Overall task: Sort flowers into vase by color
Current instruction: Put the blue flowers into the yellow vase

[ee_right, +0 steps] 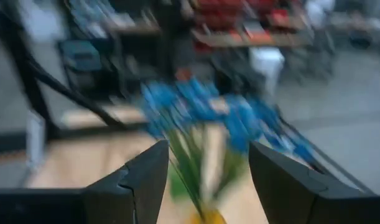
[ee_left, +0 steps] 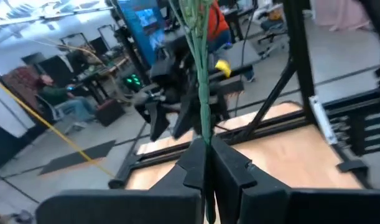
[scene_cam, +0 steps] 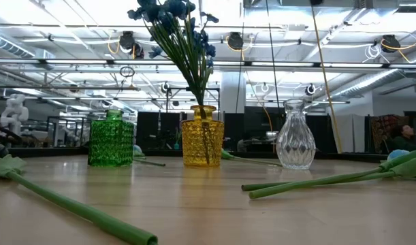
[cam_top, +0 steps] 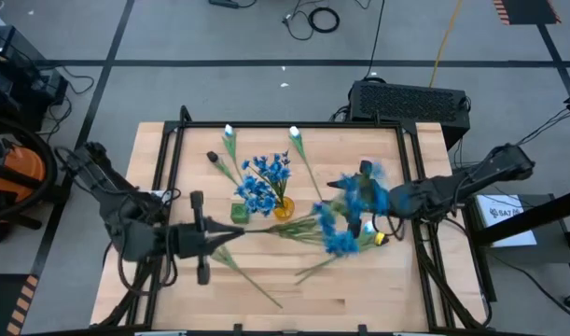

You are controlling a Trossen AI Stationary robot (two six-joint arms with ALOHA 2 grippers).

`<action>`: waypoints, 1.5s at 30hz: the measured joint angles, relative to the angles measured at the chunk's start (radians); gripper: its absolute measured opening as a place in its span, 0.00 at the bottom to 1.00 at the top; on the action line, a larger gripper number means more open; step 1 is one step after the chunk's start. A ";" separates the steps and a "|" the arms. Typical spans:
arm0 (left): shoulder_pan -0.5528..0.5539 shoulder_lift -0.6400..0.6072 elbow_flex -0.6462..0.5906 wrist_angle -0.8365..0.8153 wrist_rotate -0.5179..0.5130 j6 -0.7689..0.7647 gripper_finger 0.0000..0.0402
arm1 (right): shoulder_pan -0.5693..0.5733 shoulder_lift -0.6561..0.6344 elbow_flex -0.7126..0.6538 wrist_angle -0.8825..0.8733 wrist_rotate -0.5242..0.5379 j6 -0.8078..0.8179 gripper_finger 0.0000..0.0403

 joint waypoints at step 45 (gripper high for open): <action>0.234 0.148 -0.095 0.225 0.170 -0.016 0.05 | 0.061 0.242 0.000 0.776 -0.264 -0.364 0.13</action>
